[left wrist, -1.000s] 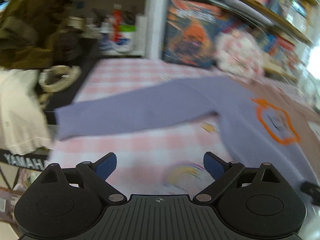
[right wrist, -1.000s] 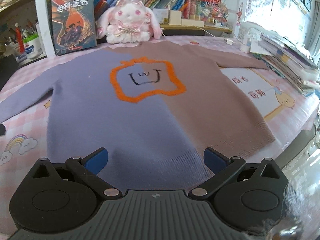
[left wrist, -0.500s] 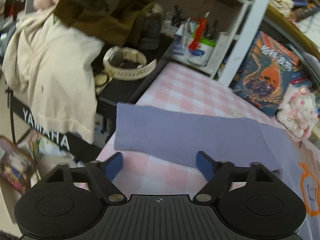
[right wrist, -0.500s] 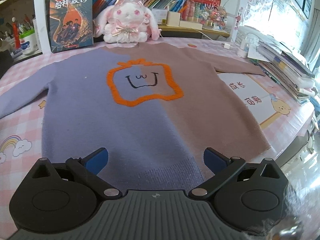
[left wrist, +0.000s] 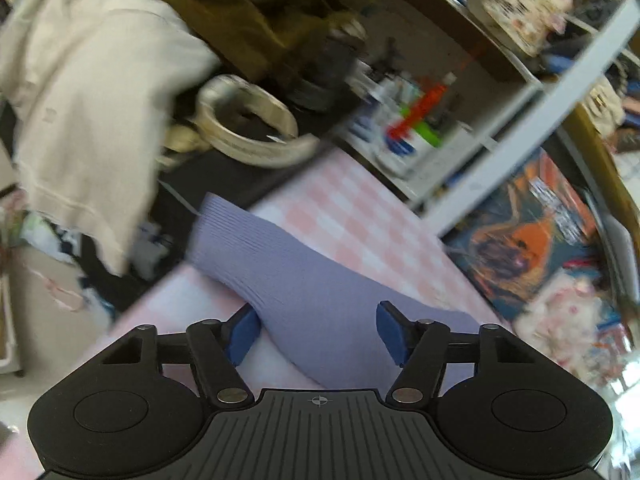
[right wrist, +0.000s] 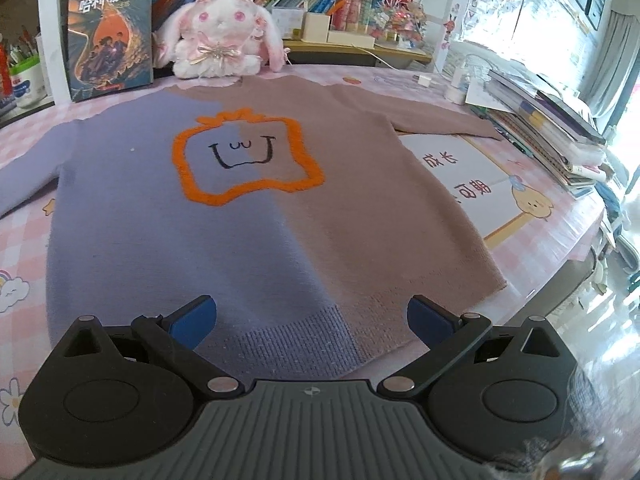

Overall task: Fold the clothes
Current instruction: 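Grasp the lavender sleeve cuff with the left tool and lift it toward the body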

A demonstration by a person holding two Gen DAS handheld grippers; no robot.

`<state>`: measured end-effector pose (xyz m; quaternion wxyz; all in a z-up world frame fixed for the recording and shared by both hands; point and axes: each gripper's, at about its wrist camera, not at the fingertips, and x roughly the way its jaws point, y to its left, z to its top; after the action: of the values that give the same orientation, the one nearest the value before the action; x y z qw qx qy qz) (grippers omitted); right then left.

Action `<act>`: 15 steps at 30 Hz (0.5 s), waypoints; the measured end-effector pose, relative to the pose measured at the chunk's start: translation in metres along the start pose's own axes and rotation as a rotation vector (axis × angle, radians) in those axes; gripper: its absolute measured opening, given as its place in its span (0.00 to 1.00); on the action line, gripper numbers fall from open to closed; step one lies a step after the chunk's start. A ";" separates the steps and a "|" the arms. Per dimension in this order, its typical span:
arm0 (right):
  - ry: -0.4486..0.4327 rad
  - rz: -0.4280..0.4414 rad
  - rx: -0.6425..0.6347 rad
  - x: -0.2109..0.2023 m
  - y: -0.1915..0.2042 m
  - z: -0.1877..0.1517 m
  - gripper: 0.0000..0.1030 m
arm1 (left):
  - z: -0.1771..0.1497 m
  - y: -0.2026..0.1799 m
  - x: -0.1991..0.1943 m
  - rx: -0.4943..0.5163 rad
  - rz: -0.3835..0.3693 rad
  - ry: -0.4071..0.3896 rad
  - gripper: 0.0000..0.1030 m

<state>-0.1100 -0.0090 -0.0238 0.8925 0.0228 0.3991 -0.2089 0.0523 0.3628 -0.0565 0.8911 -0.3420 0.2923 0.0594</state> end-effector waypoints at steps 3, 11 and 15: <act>0.003 -0.002 -0.004 0.001 -0.001 0.000 1.00 | 0.001 0.000 0.003 -0.016 0.042 -0.018 0.31; 0.012 -0.005 0.014 0.006 -0.007 0.003 1.00 | 0.012 0.015 0.002 -0.073 0.116 -0.019 0.08; -0.009 0.028 -0.022 0.007 -0.004 0.005 1.00 | 0.013 0.006 -0.004 -0.054 0.104 -0.030 0.03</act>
<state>-0.1038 -0.0162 -0.0246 0.8973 0.0174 0.3969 -0.1921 0.0535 0.3761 -0.0506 0.8817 -0.3493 0.2943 0.1185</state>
